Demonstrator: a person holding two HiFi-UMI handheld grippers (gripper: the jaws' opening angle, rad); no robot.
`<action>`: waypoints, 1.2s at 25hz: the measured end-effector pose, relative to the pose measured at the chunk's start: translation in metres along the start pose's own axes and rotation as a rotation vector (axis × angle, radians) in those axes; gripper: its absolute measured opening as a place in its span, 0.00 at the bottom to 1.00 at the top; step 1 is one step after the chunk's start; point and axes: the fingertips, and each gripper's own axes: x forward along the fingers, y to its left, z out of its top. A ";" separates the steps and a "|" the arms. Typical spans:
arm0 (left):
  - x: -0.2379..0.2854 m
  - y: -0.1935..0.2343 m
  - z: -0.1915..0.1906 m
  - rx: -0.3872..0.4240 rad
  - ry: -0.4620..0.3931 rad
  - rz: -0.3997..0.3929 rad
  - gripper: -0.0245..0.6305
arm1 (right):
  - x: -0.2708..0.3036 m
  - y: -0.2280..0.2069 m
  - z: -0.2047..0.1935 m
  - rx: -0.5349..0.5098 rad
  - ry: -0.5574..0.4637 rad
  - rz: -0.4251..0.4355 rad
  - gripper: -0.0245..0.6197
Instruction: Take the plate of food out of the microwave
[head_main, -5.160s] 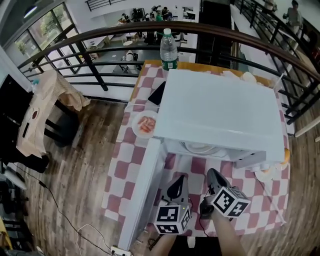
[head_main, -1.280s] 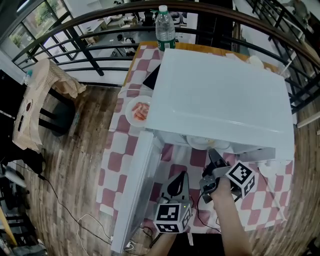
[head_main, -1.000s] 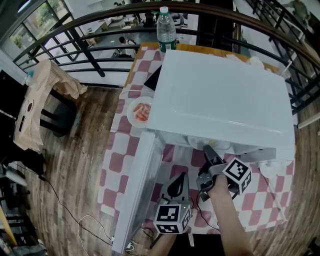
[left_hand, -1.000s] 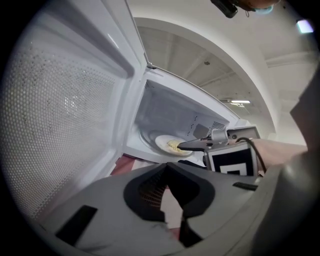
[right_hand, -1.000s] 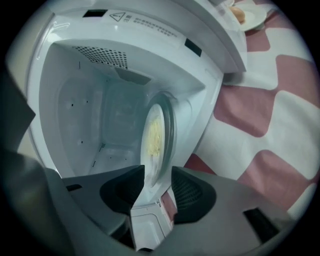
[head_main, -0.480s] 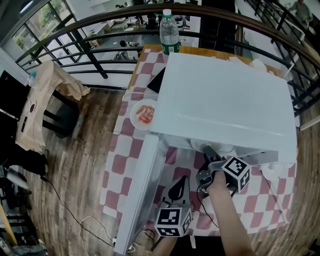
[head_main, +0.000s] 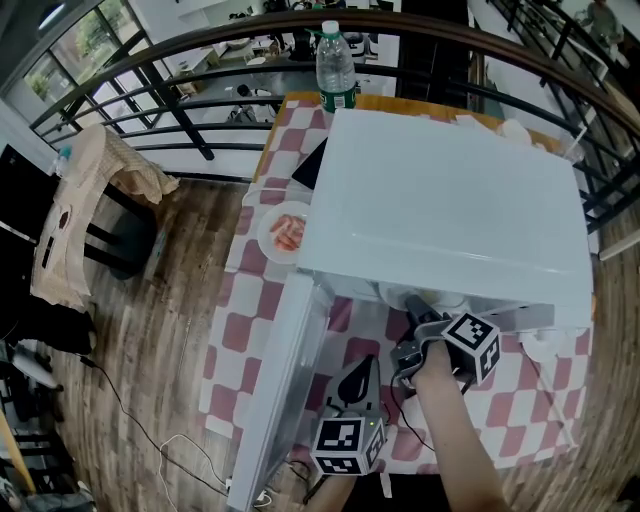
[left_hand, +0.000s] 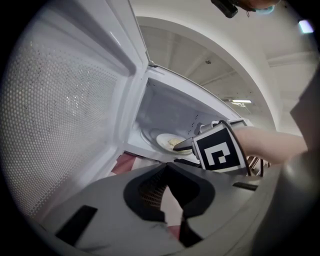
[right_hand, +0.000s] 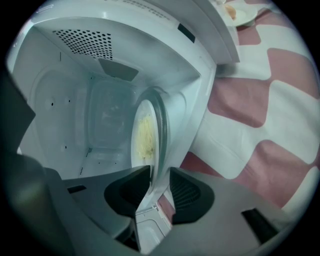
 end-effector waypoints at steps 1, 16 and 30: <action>0.000 0.000 0.000 0.000 0.001 0.000 0.06 | -0.001 0.000 0.001 -0.010 -0.003 0.003 0.22; 0.000 -0.009 -0.006 -0.002 0.008 -0.010 0.06 | -0.019 0.008 0.011 -0.047 -0.028 0.074 0.08; -0.002 -0.018 -0.011 0.002 0.011 -0.016 0.06 | -0.040 -0.004 0.012 0.006 -0.026 0.149 0.08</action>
